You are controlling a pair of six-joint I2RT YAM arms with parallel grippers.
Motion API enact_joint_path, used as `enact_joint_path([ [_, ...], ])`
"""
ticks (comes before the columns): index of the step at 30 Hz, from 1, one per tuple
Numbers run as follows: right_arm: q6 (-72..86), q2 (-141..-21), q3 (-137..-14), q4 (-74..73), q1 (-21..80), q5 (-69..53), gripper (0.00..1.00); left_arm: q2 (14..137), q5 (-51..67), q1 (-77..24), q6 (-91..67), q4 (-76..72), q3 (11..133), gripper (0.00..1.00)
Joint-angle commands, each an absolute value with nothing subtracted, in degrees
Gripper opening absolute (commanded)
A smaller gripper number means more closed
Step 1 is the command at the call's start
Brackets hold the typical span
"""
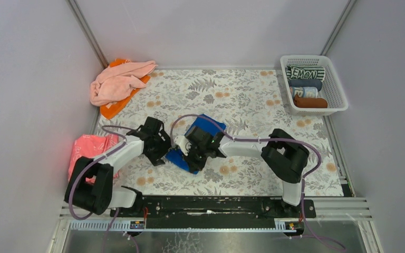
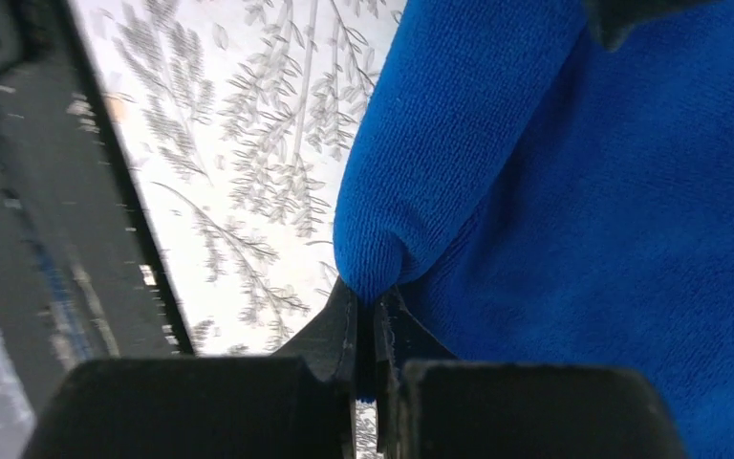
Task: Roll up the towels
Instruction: Roll the towel at the center of the board.
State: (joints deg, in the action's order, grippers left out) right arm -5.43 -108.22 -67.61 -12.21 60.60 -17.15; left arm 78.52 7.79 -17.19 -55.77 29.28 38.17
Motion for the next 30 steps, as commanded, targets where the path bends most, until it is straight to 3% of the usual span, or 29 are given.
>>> enact_joint_path([
  [1, 4.80, -108.68, -66.38, -5.83, 55.48, -38.23, 0.00, 71.68, 3.02, -16.70, -55.15, 36.01, 36.99, 0.80],
  [11, 30.19, -114.04, -57.80, 21.00, 44.88, -59.06, 0.01, 58.29, 8.23, -16.70, -57.57, 35.27, 31.71, 0.82],
  [18, 49.12, -120.27, -51.22, 43.00, 41.29, -63.58, 0.02, 61.70, 12.27, -16.77, -57.75, 28.33, 30.71, 0.81],
  [26, 56.68, -123.92, -49.38, 50.28, 40.04, -63.74, 0.04, 69.28, 12.90, -16.79, -56.91, 21.51, 32.28, 0.76],
  [30, 54.12, -122.45, -49.89, 46.22, 39.95, -62.63, 0.07, 73.81, 11.30, -16.77, -56.80, 20.32, 32.68, 0.68],
])
